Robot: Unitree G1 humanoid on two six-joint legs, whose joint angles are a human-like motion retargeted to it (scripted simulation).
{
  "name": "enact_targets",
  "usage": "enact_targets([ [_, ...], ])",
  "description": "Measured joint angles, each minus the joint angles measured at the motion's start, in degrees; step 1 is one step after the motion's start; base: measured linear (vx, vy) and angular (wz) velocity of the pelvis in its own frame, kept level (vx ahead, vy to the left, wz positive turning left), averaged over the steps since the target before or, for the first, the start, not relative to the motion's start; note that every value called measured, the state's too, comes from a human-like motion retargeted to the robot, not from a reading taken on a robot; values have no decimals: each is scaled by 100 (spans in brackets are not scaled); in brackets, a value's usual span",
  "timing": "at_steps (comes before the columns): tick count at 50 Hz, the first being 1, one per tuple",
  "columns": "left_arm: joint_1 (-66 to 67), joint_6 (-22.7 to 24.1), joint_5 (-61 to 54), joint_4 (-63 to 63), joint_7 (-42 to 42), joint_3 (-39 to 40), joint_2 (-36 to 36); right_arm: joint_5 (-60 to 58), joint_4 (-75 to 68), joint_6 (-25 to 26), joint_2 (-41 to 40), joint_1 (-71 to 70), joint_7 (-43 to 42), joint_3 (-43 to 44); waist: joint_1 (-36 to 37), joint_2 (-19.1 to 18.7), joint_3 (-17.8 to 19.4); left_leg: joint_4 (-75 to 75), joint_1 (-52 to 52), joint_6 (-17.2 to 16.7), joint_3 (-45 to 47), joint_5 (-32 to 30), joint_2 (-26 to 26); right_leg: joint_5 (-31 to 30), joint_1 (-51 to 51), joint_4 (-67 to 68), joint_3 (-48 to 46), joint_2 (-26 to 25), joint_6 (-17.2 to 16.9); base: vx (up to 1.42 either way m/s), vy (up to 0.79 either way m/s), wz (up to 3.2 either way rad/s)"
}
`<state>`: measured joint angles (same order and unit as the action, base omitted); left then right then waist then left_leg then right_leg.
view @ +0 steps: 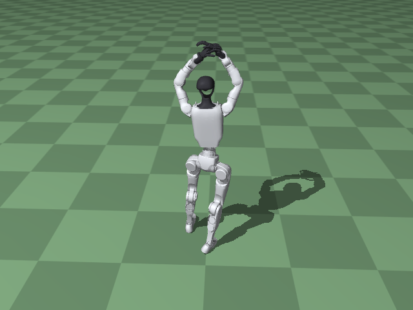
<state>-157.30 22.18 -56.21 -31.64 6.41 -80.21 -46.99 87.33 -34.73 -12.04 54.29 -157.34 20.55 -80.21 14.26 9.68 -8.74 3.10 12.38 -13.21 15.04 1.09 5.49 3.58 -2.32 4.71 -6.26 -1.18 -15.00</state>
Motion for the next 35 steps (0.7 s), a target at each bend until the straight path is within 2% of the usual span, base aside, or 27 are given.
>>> enact_targets([
  [5,-49,-5,69,-27,271,0,-21,-18,-33,-73,-35,-21,59,0,181,-158,148,190,706,-179,449,-724,177,179,342,100,152,139,0,34,25,-36],
  [8,-113,-26,54,-88,322,0,23,7,-72,-51,-29,-69,56,0,22,-280,66,190,1236,-179,762,-786,329,195,411,86,79,89,0,32,21,7],
  [10,-16,103,118,-47,349,0,-19,-810,-61,-342,20,5,-123,0,-60,-298,0,190,1317,-179,1175,-659,420,267,545,144,130,138,0,40,18,-8],
  [13,-144,83,47,-47,390,0,18,-386,-48,-203,4,-26,-95,0,-198,-472,-214,190,1596,-179,1506,-555,588,262,576,120,32,19,0,47,17,4],
  [15,-99,-1,5,-128,276,0,53,-29,-13,-52,13,0,-67,0,-66,-471,-221,190,1259,-179,1866,-410,633,282,815,219,265,122,0,59,17,-71],
  [20,-290,191,-18,-123,182,0,87,-80,-37,-156,23,-156,-65,0,-76,-516,-381,190,813,-179,1605,-465,420,102,1180,455,569,352,0,68,27,-39],
  [25,-364,258,21,-145,94,0,118,-525,-71,-217,-41,-324,-91,4,-196,-503,-430,190,85,-179,1453,-447,120,-941,1350,1229,817,702,0,72,36,4],
  [27,-368,265,51,-184,46,0,118,-714,-96,-206,-103,-379,-131,5,-282,-564,-371,190,-265,-179,1349,-310,-35,-1421,1158,2018,879,797,0,64,43,32],
  [29,-381,196,69,-269,-59,0,152,-777,-102,-137,-180,-441,-198,7,-375,-643,-290,190,-558,-167,1234,-174,-160,-1622,733,3056,881,856,10,55,39,37],
  [32,-392,111,1,-320,-130,0,193,-769,-117,-55,-211,-505,-248,3,-525,-733,-206,190,-841,-152,1052,2,-272,-1325,-54,4338,664,910,242,45,28,48],
  [35,-391,51,-95,-300,-111,0,182,-723,-116,6,-193,-508,-251,7,-729,-791,-136,162,-1039,-146,806,172,-364,-652,-679,4756,357,904,503,40,19,74],
])
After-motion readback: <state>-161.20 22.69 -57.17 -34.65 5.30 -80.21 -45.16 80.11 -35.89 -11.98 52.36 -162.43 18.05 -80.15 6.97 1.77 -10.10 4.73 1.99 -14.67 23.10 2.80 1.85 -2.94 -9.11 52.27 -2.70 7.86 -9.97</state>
